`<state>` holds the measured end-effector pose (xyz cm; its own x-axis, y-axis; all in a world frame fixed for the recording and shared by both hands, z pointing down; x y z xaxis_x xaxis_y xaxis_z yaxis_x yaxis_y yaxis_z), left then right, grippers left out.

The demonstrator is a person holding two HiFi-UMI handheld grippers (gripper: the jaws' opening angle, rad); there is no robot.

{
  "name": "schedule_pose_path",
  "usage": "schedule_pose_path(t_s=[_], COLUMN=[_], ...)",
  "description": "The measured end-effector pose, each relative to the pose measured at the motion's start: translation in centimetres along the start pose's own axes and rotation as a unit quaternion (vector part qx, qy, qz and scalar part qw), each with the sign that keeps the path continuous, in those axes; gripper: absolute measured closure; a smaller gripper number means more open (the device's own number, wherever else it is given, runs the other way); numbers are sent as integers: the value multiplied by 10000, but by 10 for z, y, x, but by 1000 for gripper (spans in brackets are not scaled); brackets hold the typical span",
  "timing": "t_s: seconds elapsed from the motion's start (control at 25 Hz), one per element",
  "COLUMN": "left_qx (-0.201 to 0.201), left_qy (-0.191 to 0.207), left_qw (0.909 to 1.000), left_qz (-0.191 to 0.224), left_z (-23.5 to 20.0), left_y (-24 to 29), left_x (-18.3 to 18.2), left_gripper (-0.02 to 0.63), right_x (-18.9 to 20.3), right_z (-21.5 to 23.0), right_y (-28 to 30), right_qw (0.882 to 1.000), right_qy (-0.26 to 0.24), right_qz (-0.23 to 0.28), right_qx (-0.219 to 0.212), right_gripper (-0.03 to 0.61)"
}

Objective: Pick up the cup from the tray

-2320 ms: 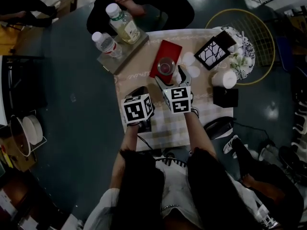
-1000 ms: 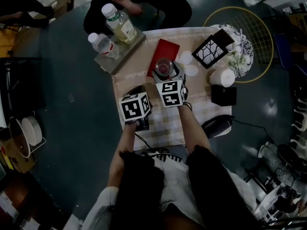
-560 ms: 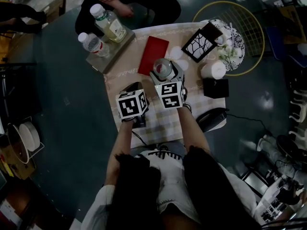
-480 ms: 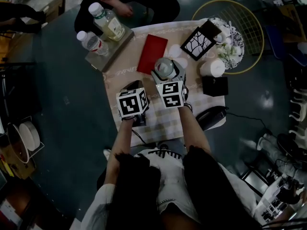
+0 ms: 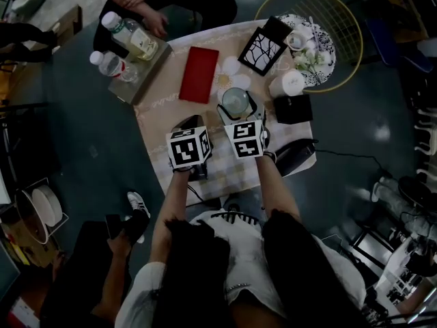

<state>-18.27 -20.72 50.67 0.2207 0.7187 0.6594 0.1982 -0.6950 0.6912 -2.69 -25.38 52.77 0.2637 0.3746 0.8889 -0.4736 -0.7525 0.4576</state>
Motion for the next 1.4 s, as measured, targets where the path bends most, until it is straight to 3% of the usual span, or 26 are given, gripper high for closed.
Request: schedule_pose_path(t_s=[0.28, 0.76, 1.12, 1.4], left_qx=[146, 59, -74, -93], left_qy=[272, 488, 651, 660], left_qw=[9995, 9987, 9978, 9977], left_qz=[15, -106, -85, -126], left_z=[26, 38, 34, 30], left_y=[-3, -3, -4, -7], left_x=[9, 25, 29, 30], left_gripper=[607, 607, 607, 607], right_x=[23, 53, 55, 55], right_z=[13, 17, 17, 17], right_y=[-25, -39, -38, -40], right_qw=[9997, 9995, 9997, 9991], right_qy=[208, 230, 194, 264], right_qz=[-81, -175, -56, -43], right_qx=[123, 109, 103, 327], right_gripper=[189, 189, 189, 189])
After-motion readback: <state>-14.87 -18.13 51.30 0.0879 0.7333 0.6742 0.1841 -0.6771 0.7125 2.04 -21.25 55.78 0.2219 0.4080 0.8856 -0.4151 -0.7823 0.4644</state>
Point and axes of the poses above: the fingertips, and each gripper's own axes: y forward along the fingers, z to its right, x out of its underside, the point moved 9 cm from there along -y, backward along the fingers, and after that the axes turned 15 degrees about z, right-handed, at the moved point
